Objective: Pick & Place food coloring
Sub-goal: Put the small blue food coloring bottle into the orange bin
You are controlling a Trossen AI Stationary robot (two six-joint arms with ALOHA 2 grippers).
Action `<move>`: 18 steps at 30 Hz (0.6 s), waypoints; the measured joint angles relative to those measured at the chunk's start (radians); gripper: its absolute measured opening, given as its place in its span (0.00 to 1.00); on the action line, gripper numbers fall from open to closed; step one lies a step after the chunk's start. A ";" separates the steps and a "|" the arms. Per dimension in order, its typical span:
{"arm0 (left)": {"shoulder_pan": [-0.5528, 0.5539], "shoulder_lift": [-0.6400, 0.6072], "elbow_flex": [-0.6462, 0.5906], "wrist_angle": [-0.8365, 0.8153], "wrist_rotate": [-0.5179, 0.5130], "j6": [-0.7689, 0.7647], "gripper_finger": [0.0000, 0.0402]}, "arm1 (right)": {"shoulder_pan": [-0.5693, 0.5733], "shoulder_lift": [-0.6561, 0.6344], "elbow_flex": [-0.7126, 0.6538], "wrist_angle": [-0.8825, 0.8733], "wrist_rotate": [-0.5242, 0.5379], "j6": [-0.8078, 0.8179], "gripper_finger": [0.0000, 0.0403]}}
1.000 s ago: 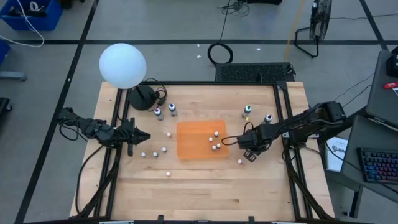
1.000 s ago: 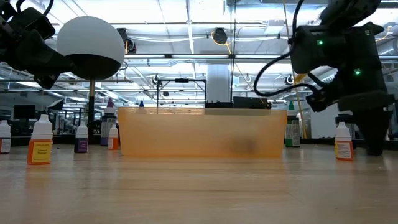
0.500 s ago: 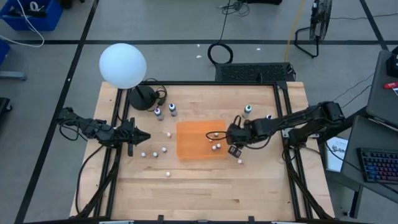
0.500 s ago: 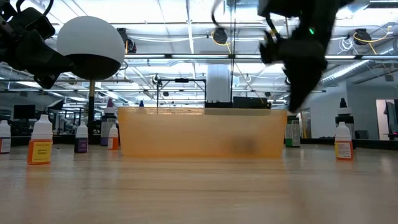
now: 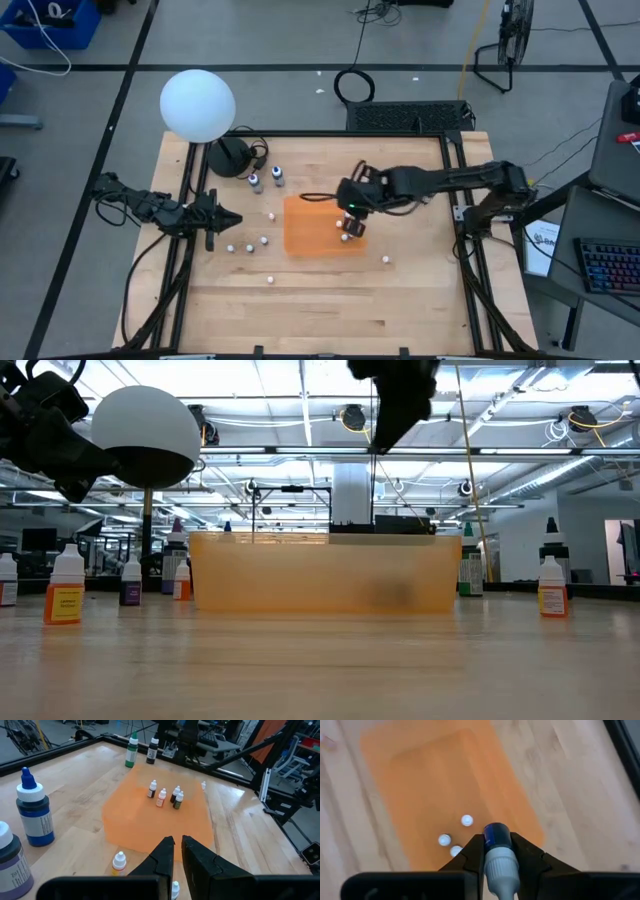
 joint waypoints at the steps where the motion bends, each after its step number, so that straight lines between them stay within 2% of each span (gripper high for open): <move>1: 0.000 0.000 0.000 -0.001 0.000 0.000 0.10 | -0.010 0.034 0.042 -0.032 -0.002 -0.012 0.14; 3: 0.000 0.000 0.000 0.001 0.000 0.000 0.10 | -0.027 0.103 0.116 -0.082 -0.013 -0.048 0.14; 6: 0.000 0.000 0.000 0.000 0.000 0.000 0.10 | -0.063 0.202 0.194 -0.116 -0.087 -0.111 0.14; 11: 0.000 0.000 0.000 0.000 0.000 0.000 0.10 | -0.139 0.326 0.225 -0.102 -0.279 -0.195 0.14; 14: 0.000 0.000 0.000 0.000 0.000 0.000 0.10 | -0.171 0.384 0.225 -0.109 -0.318 -0.225 0.14; 18: 0.000 0.000 0.000 0.000 0.000 0.000 0.10 | -0.190 0.445 0.225 -0.103 -0.319 -0.263 0.14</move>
